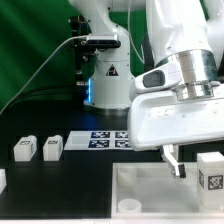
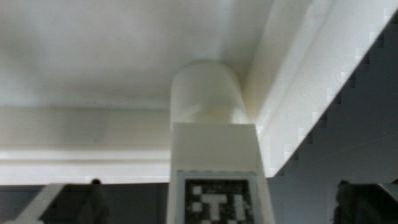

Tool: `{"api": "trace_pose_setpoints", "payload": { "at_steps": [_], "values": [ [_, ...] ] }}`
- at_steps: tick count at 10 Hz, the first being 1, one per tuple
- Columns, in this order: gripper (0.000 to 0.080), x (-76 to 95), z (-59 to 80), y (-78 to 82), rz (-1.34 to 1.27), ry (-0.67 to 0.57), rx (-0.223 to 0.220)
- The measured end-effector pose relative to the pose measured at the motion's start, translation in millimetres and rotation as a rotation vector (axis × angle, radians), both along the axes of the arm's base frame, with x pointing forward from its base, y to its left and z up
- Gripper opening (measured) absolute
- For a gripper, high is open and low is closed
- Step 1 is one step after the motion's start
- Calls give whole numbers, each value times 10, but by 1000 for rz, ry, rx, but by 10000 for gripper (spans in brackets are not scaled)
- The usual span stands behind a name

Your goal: Assemble one leg

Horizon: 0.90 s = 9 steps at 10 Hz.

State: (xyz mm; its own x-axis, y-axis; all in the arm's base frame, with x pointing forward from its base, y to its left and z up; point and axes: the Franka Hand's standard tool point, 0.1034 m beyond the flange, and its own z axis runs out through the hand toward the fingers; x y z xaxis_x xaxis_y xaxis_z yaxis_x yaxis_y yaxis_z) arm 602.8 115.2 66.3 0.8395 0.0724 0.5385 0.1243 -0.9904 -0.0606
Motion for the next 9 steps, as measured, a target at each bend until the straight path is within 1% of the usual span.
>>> {"api": "trace_pose_setpoints", "payload": {
  "at_steps": [4, 5, 6, 7, 8, 9],
  "values": [
    [648, -3, -6, 0, 0, 2, 0],
    [648, 0, 23, 34, -2, 49, 13],
    [648, 48, 145, 96, 2, 135, 35],
    [648, 134, 222, 83, -1, 133, 40],
    [648, 131, 182, 62, -1, 161, 41],
    [648, 64, 122, 95, 14, 304, 56]
  ]
}}
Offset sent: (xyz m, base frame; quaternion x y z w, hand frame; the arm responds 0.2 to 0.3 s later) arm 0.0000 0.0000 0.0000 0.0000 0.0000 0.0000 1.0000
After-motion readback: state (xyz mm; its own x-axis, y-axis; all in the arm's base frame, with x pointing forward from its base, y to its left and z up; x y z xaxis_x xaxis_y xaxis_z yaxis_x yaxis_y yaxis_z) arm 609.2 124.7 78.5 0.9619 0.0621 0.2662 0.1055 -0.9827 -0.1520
